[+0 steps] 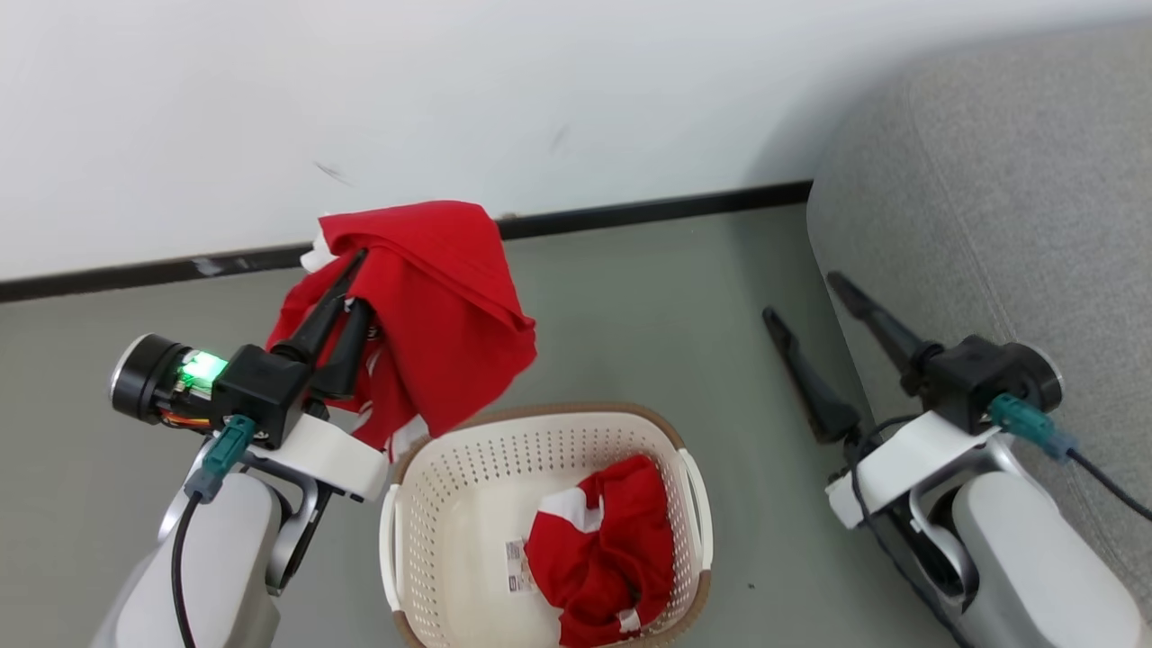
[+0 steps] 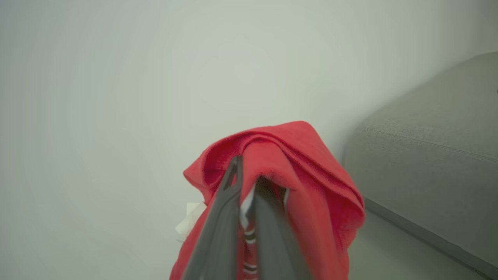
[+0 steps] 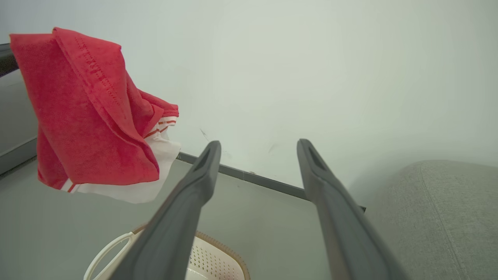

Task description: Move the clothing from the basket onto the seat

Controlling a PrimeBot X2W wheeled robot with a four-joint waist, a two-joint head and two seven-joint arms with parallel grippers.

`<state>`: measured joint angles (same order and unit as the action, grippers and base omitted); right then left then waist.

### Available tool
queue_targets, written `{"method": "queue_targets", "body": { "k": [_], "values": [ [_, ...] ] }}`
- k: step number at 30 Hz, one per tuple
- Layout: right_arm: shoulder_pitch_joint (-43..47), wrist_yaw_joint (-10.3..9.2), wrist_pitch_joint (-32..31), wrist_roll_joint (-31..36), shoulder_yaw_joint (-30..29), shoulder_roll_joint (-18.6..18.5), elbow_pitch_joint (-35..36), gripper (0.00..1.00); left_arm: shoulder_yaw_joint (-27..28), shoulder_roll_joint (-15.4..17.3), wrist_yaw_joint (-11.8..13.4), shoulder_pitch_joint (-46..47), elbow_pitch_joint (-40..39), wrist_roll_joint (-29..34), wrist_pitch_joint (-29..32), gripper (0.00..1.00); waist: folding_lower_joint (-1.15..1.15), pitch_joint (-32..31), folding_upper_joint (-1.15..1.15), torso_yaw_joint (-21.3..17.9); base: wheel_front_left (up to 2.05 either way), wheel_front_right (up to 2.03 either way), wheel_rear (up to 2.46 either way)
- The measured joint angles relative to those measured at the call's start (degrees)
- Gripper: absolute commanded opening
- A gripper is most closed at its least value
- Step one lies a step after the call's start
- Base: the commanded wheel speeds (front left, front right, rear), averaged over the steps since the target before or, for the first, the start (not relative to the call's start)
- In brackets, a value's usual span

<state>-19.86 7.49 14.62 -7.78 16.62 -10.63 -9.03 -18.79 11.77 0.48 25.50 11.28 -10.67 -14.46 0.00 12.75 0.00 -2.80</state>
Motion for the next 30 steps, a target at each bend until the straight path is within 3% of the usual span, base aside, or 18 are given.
{"method": "queue_targets", "body": {
  "k": [10,18,30],
  "values": [
    [1.0,0.00,-0.1,-8.7,10.9,-3.2,-2.9,1.00,-3.5,-0.8,-4.2,0.0,-0.8,-0.4,0.0,0.00,0.00,-6.0,0.00,1.7,0.00,0.00,0.00],
    [0.4,0.01,-1.8,-14.2,19.5,-6.9,-3.4,1.00,-7.1,-2.2,-5.8,0.0,-2.3,-0.9,0.1,0.00,0.00,-9.8,0.00,2.8,0.00,0.00,0.00],
    [-5.5,0.01,-4.5,-18.5,33.4,-8.9,-2.4,1.00,-11.9,-3.8,-6.7,0.1,-4.9,-1.4,2.4,0.00,0.00,-13.6,0.00,4.1,0.00,0.00,0.00]
  ]
}}
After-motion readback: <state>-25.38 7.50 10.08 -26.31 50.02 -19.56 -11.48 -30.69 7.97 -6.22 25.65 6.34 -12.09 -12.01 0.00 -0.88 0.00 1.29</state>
